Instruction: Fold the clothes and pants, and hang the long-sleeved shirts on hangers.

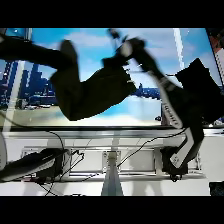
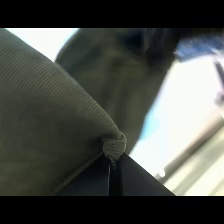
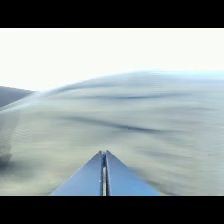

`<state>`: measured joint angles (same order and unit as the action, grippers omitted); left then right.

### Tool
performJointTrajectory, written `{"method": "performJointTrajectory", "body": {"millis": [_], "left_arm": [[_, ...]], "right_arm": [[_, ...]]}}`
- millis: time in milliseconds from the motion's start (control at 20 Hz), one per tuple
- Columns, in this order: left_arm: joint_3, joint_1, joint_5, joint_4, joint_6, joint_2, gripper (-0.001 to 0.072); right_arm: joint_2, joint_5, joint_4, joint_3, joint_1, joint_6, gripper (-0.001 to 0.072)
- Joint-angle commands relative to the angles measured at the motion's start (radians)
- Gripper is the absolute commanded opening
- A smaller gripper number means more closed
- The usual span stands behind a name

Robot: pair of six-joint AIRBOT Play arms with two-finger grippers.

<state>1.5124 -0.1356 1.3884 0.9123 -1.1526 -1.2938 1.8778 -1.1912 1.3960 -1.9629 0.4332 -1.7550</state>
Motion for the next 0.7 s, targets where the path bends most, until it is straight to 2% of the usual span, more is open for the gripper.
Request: {"method": "performJointTrajectory", "body": {"millis": [0,50,100,200,250,300,350,400,500,600,650], "left_arm": [[0.001,-0.270,-0.217,-0.024,-0.001,-0.126,0.0040],[0.001,-0.323,-0.322,-0.016,0.000,-0.159,0.0290],[0.001,-0.359,-0.436,-0.016,-0.003,-0.189,0.0714],[0.001,-0.373,-0.603,-0.016,-0.058,-0.220,0.0692],[0.001,-0.358,-0.640,-0.016,-0.079,-0.219,0.0692],[0.002,-0.339,-0.644,-0.016,-0.079,-0.214,0.0692],[0.002,-0.314,-0.631,-0.016,-0.079,-0.204,0.0691],[0.002,-0.288,-0.605,-0.015,-0.078,-0.194,0.0691],[0.002,-0.232,-0.545,-0.016,-0.078,-0.175,0.0691],[0.002,-0.185,-0.503,-0.016,-0.078,-0.170,0.0691],[0.002,-0.168,-0.490,-0.016,-0.078,-0.169,0.0690]], "right_arm": [[-0.092,-0.140,0.040,0.000,-0.241,0.011,0.0032],[-0.105,-0.157,0.040,0.000,-0.289,0.048,0.0032],[-0.111,-0.176,0.039,0.000,-0.333,0.118,0.0032],[-0.107,-0.225,0.037,0.007,-0.409,0.264,0.0034],[-0.103,-0.237,0.029,0.018,-0.443,0.309,0.0088],[-0.096,-0.231,-0.002,0.034,-0.481,0.314,0.0237],[-0.087,-0.217,-0.057,0.055,-0.515,0.315,0.0337],[-0.071,-0.211,-0.146,0.078,-0.549,0.341,0.0343],[-0.018,-0.216,-0.351,0.124,-0.590,0.377,0.0435],[0.048,-0.216,-0.535,0.180,-0.576,0.418,0.0563],[0.085,-0.218,-0.613,0.203,-0.550,0.439,0.0568]]}}
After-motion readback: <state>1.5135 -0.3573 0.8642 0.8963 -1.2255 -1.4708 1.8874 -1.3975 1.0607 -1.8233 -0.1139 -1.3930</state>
